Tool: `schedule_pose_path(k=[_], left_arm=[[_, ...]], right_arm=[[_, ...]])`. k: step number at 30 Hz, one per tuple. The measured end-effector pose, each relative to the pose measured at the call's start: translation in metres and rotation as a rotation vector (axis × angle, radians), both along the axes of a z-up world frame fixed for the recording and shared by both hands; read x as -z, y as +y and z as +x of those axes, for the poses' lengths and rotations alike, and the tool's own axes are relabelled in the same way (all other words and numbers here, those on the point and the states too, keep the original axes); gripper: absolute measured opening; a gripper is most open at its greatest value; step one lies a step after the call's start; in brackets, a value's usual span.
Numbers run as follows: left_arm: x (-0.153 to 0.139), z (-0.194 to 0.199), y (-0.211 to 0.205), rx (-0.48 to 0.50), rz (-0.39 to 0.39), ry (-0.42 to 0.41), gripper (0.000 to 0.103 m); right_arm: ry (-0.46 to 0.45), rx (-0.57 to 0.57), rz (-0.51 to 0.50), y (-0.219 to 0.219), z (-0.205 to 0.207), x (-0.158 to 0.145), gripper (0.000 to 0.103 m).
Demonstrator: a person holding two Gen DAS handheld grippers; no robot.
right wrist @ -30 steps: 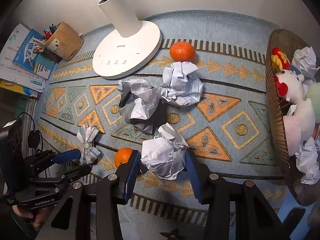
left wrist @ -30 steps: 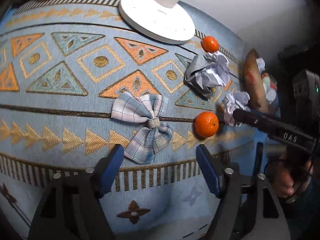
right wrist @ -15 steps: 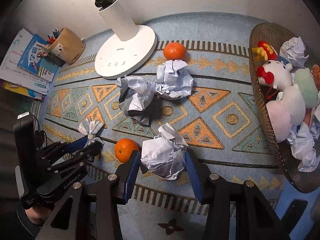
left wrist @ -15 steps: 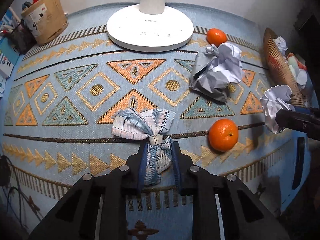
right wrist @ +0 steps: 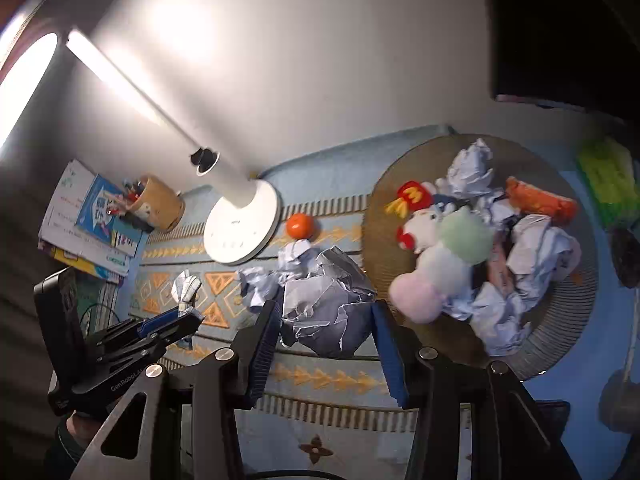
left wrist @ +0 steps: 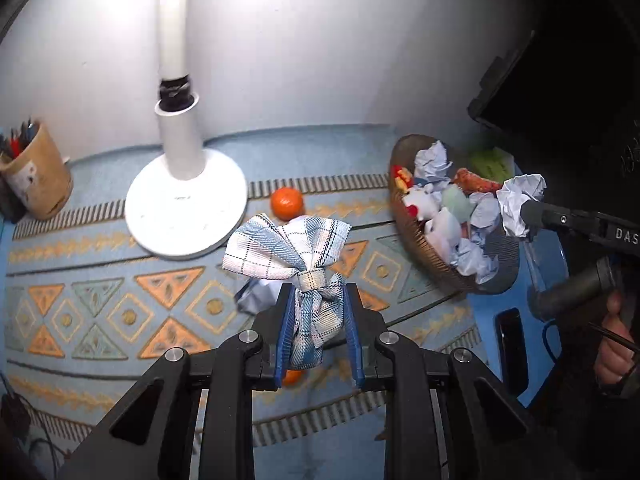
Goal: Organize objects
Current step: 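Carry the checked bow and paper ball over the glass plate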
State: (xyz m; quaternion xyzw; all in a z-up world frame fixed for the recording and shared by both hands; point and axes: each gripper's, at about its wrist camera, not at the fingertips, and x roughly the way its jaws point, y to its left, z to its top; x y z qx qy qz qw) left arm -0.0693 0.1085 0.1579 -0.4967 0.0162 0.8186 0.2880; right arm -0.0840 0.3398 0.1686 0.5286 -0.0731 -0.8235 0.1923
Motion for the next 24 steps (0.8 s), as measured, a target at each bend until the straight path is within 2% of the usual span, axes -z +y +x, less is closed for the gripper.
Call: schedule_pose_path(k=[4,9,16,19,20,22,24], left_arm=[[-0.017,-0.015,0.054,0.096,0.030,0.033,0.020],[-0.024,-0.030,0.120,0.193,0.015,0.065,0.021],[-0.016,-0.035,0.181,0.295,-0.001,0.051,0.021],[-0.011,-0.031,0.197,0.336,0.001,0.035,0.028],[-0.008,-0.030,0.201,0.344,0.004,0.020,0.036],[-0.002,-0.028,0.206,0.359,0.009,-0.024,0.043],[0.003,-0.024,0.205,0.362,-0.008,-0.046,0.045]], right_arm=[[0.097,0.160,0.161,0.054,-0.009,-0.029,0.046],[0.119,0.290,0.177,0.115,-0.017,-0.040,0.046],[0.042,0.354,0.163,0.158,-0.033,-0.014,0.046],[0.018,0.342,0.153,0.159,-0.037,-0.003,0.047],[0.009,0.337,0.150,0.159,-0.038,0.000,0.047],[-0.018,0.332,0.130,0.159,-0.042,0.007,0.050],[-0.051,0.338,0.099,0.161,-0.045,0.015,0.056]])
